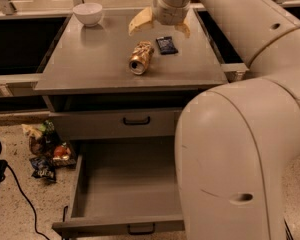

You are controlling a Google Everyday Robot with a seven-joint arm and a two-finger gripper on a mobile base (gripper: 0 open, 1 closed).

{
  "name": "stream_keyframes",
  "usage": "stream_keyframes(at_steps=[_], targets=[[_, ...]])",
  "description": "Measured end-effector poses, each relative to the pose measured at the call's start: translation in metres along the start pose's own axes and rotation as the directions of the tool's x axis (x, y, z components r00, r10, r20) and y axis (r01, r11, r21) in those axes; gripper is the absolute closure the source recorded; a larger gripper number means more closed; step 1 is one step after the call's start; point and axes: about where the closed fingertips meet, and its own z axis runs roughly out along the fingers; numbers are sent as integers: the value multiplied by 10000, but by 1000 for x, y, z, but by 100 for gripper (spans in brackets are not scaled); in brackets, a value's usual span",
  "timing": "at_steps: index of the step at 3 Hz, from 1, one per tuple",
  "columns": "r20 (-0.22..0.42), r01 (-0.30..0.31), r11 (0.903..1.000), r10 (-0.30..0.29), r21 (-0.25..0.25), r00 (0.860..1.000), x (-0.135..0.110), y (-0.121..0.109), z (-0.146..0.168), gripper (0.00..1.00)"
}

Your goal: Place orange can into middle drawer

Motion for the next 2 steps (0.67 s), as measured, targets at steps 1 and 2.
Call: stream_keyframes(at_steps=[1,2], targets=[[-80,-578,9980,580,248,9983,-1,16,26,0],[-91,-917,9938,925,622,9957,4,25,48,0]])
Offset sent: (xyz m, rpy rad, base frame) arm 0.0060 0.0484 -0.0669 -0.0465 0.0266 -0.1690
